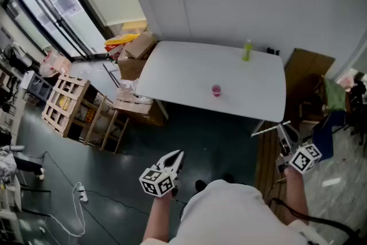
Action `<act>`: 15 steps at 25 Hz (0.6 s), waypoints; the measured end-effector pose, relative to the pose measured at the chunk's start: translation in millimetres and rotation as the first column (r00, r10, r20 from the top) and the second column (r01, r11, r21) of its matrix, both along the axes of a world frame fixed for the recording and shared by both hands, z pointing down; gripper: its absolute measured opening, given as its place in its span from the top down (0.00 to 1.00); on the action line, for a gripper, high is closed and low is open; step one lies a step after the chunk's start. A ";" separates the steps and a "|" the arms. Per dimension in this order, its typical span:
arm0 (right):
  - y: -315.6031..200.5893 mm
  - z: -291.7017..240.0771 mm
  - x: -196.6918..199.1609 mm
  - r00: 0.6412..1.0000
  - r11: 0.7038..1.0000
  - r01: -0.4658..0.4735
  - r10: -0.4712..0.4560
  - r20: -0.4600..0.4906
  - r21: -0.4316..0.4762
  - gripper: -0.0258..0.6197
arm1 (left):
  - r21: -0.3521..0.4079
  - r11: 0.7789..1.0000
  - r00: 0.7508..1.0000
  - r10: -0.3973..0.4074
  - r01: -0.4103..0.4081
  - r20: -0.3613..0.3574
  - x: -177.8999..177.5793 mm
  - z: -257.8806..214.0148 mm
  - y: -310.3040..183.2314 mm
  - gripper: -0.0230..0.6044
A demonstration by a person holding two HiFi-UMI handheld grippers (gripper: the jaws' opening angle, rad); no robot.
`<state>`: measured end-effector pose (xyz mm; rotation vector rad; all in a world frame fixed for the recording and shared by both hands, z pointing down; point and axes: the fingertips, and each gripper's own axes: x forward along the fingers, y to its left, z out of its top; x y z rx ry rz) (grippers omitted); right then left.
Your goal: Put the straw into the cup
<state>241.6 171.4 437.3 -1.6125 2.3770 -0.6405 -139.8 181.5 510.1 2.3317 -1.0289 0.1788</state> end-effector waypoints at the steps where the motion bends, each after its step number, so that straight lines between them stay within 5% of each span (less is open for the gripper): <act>1: 0.0 -0.8 -1.0 1.000 1.000 0.001 -0.001 0.002 0.000 0.89 | -0.001 1.000 1.000 -0.001 0.001 0.001 -0.6 -0.6 0.1 0.96; 15: 4.4 0.6 1.0 1.000 1.000 -0.005 0.006 0.029 -0.007 0.89 | -0.010 1.000 1.000 -0.011 0.011 -0.001 -2.5 2.5 6.3 0.96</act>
